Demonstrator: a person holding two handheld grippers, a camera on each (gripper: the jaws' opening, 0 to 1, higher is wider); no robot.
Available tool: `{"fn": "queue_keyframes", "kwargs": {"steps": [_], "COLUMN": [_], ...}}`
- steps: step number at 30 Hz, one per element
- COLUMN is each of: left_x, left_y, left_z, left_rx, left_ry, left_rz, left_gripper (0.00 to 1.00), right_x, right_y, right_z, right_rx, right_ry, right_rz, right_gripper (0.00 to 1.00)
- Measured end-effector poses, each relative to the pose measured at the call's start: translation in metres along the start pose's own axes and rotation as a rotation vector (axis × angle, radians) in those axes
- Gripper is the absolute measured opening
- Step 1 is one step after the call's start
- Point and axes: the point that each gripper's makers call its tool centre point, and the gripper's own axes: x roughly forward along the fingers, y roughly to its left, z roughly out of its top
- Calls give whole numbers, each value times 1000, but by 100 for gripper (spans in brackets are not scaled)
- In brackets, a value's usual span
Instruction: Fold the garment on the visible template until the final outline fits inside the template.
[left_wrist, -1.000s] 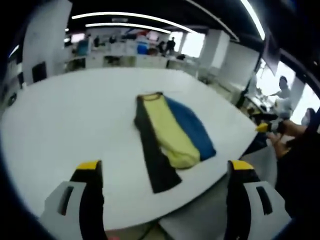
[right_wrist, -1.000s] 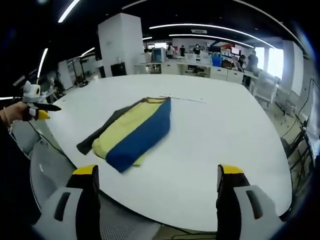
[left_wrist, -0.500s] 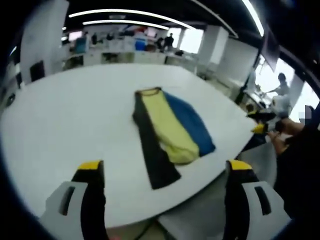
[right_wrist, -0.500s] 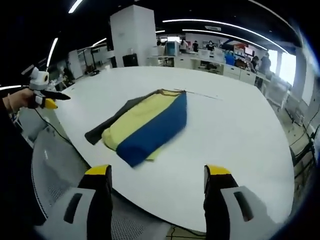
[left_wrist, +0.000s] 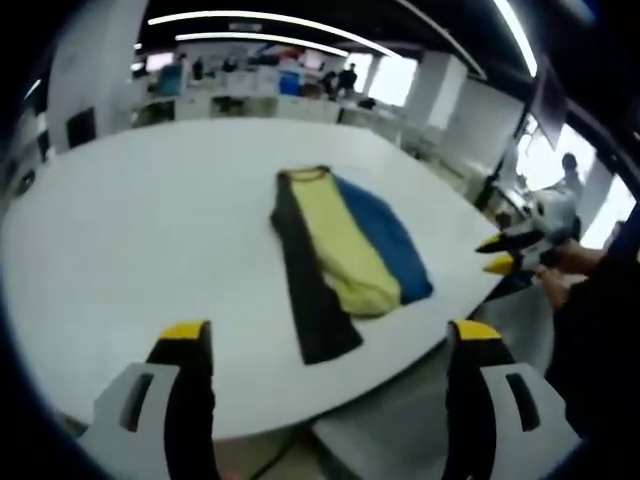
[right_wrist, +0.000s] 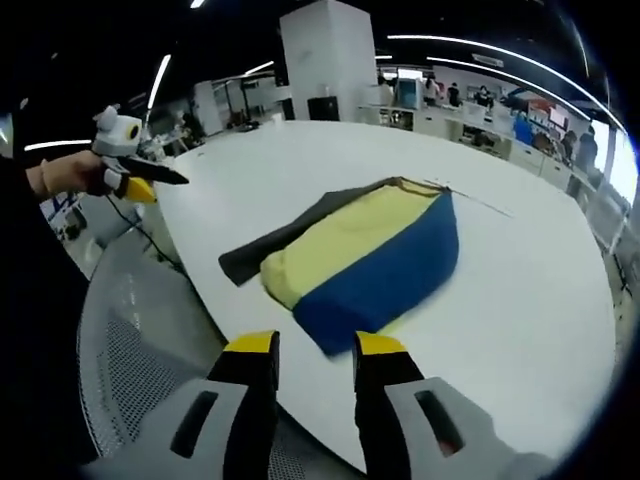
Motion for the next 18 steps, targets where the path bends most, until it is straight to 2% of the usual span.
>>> {"fn": "queue_keyframes", "kwargs": {"steps": [13,18], "left_x": [-1,3], "left_y": [15,17], "left_z": [-18,-19], "left_rx": [-55,-66], "left_ry": [17,25], "left_rz": [32,33], "left_gripper": [90,90], "right_x": [58,73], "right_y": [27,29], "right_z": [-4,-7], "right_rx": [-35,-27], "right_ry": [69,90], "right_rz": [132,146], "right_gripper": [26,28]}}
